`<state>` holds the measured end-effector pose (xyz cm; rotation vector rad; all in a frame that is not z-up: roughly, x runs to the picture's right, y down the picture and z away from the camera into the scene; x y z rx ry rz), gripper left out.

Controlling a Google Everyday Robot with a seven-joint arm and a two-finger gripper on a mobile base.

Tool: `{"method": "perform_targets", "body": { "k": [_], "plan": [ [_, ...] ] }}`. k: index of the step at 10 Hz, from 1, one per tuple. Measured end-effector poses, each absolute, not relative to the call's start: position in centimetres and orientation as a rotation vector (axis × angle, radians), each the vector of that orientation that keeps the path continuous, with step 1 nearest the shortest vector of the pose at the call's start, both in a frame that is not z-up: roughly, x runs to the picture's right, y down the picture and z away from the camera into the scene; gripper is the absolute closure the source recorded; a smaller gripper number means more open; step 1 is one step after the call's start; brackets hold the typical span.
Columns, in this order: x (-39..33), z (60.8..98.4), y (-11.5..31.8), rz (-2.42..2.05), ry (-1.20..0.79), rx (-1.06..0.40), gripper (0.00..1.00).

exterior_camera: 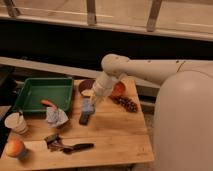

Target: Wipe table surface with sponge

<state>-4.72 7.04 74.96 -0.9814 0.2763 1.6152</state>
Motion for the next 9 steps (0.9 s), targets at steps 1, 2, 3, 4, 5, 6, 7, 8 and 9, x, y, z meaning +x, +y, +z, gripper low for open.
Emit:
{"method": "perform_targets", "body": {
  "k": [1, 2, 3, 4, 5, 6, 7, 8, 9],
  "plan": [
    [-4.2, 75.0, 7.6, 1.637, 0.286, -0.977, 1.00],
    [-3.5, 74.9, 8.1, 1.657, 0.295, -0.972, 1.00],
    [-2.0, 74.6, 9.4, 1.690, 0.317, -0.964, 1.00],
    [-0.7, 74.3, 10.6, 1.717, 0.335, -0.957, 1.00],
    [0.7, 74.3, 11.9, 1.744, 0.353, -0.949, 1.00],
    [1.7, 74.6, 13.1, 1.772, 0.369, -0.945, 1.00],
    [2.3, 75.4, 14.7, 1.800, 0.392, -0.949, 1.00],
    [2.4, 76.1, 15.8, 1.819, 0.405, -0.952, 1.00],
    [3.1, 76.9, 17.3, 1.858, 0.419, -0.952, 1.00]
  ]
}}
